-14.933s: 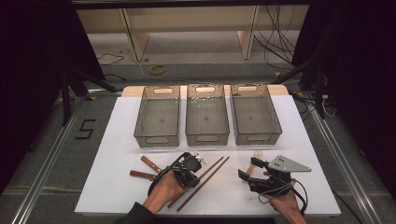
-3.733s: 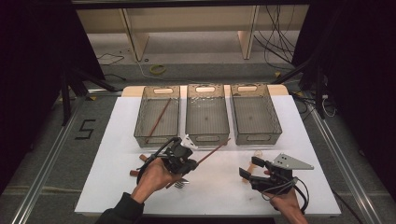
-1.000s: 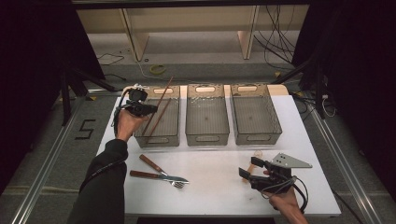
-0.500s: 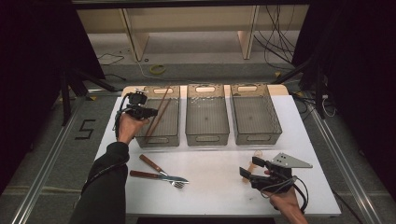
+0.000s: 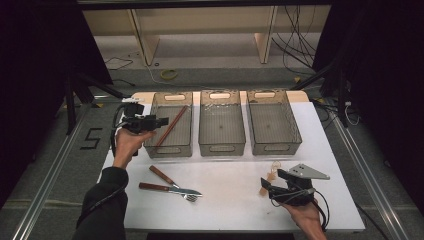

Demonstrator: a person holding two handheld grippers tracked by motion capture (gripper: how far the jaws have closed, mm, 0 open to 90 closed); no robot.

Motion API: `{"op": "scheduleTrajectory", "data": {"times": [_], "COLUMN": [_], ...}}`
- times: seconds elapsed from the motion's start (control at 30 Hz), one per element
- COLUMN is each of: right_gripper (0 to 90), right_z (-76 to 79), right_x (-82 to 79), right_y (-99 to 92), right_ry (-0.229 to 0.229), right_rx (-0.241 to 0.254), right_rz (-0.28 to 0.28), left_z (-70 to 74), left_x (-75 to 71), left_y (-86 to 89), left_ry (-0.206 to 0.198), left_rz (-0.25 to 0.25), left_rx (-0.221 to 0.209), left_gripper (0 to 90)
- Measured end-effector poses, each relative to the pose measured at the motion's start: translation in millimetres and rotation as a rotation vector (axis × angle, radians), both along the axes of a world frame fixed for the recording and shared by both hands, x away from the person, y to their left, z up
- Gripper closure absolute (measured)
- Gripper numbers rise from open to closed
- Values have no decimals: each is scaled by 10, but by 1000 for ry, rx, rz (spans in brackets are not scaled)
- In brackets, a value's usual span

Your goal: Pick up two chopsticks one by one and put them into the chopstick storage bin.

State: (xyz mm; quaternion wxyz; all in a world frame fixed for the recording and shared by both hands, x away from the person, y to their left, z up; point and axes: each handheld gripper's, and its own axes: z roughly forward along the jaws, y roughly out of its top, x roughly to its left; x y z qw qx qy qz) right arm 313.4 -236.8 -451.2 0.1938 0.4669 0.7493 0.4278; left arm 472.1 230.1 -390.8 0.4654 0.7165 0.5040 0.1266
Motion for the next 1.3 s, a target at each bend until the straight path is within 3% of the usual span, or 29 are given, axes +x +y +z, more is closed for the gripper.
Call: {"op": "scheduleTrajectory", "data": {"times": [0.1, 0.27, 0.37, 0.47, 0.57, 0.67, 1.0, 1.3], "right_gripper": [302, 298, 292, 287, 279, 276, 259, 243], "right_z": [4, -19, -39, -44, -84, -98, -144, -183], "right_x": [3, 25, 30, 19, 31, 42, 86, 108], "right_y": [36, 91, 130, 171, 209, 218, 241, 268], "right_ry": [4, 30, 50, 55, 67, 78, 113, 128], "right_rx": [-36, -66, -73, -88, -116, -121, -132, -153], "right_rz": [-36, -74, -90, -108, -111, -117, -137, -127], "left_z": [-7, -45, -88, -129, -158, -229, -430, -545], "left_x": [-181, -432, -541, -641, -737, -837, -1049, -1142], "left_y": [16, -52, -132, -210, -240, -319, -536, -522], "left_ry": [-31, -75, -77, -91, -103, -121, -117, -132], "left_rz": [-19, -52, -66, -104, -116, -126, -177, -178], "left_rx": [-28, -40, -41, -12, -70, -53, -23, -24], "left_gripper": [325, 303, 289, 272, 266, 249, 230, 209]}}
